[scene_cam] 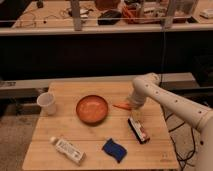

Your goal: Drag the pepper across the table

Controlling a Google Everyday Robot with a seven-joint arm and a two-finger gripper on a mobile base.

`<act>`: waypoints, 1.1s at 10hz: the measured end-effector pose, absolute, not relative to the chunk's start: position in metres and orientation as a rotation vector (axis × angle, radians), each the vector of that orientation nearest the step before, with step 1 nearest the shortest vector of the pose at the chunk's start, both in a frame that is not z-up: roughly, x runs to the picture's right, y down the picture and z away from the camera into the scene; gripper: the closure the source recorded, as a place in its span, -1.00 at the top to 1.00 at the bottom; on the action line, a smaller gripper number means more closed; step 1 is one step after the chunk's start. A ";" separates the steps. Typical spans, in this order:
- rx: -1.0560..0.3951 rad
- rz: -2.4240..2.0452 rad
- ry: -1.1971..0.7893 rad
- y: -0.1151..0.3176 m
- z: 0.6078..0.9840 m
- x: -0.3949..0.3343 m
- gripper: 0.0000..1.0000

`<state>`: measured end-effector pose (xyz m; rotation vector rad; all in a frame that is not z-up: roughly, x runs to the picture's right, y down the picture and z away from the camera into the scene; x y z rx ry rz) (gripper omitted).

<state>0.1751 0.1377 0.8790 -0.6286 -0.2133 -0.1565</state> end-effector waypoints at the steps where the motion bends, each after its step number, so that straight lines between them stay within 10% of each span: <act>1: -0.630 -0.153 -0.214 0.139 0.880 0.176 0.60; 11: -0.632 -0.185 -0.213 0.122 0.876 0.164 0.60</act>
